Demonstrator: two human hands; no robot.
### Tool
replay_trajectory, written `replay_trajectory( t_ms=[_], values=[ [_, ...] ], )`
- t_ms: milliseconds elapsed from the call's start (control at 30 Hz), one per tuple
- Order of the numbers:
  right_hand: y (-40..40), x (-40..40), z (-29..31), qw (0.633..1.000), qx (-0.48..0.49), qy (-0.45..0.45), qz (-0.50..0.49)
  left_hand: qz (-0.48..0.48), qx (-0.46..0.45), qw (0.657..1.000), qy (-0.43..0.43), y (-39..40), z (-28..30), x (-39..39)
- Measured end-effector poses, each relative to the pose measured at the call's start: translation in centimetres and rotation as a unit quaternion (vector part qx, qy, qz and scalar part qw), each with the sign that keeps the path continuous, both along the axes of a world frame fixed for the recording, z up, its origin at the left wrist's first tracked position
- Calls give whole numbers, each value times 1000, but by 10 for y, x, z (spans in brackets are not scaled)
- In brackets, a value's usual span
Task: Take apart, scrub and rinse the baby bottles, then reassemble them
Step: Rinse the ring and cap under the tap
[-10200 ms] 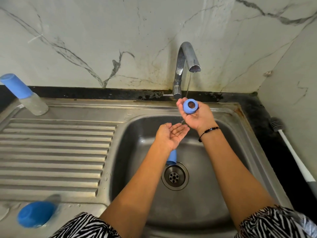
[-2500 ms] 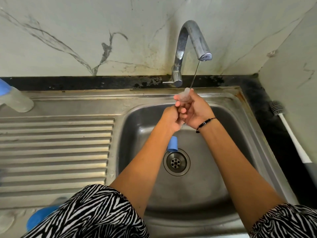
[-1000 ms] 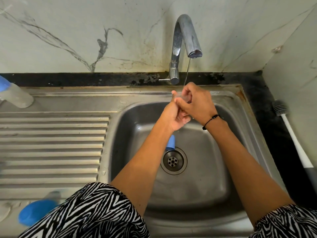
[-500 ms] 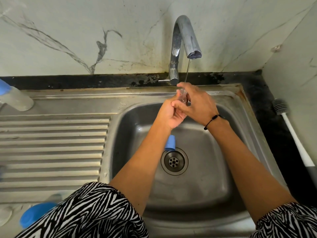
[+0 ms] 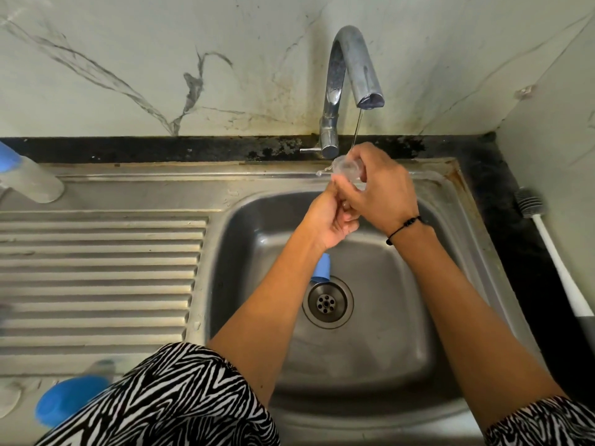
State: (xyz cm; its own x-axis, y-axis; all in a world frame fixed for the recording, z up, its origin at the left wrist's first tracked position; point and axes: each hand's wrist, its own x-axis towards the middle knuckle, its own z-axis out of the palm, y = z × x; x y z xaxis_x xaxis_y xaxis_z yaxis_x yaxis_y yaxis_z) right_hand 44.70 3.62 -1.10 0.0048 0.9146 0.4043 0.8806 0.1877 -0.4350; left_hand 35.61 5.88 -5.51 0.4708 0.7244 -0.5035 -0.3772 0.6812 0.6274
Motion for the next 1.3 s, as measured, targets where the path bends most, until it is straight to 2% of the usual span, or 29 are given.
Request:
replay_trajectory(
  t_ms=[100, 200, 300, 367, 600, 667, 1067, 1133, 1167, 1200, 1267, 1300],
  values=[
    [-1, -4, 1, 996, -91, 8, -21, 18, -29, 999, 27, -2, -5, -1],
    [-2, -3, 5, 994, -52, 71, -59, 21, -51, 998, 33, -4, -10, -5],
    [-3, -7, 9, 990, -86, 96, -58, 21, -49, 998, 35, -1, -8, -7],
    [-2, -12, 10, 991, -51, 117, -51, 30, -39, 998, 38, -1, -5, -7],
    [-4, -22, 6, 985, -53, 143, -78, 46, -28, 998, 39, 6, -10, -4],
    [-5, -21, 4, 986, -28, 146, -77, 37, -26, 998, 36, 7, -10, -4],
    [-6, -17, -3, 984, -40, 143, -97, 65, -60, 996, 33, 4, -8, 2],
    [-3, -20, -4, 975, -58, 192, -98, 53, -53, 997, 21, 6, -9, 1],
    [-2, -21, -3, 950, -88, 281, -104, 50, -49, 997, 16, 5, -7, 1],
    [-1, -21, -1, 898, -118, 410, -110, 40, -45, 998, 11, 5, -5, 1],
    [1, -21, 3, 741, -193, 636, -97, 32, -45, 998, 1, 5, -4, 0],
    [1, -19, 5, 688, -232, 683, -81, 37, -45, 998, 3, 4, -3, -1]
  ],
)
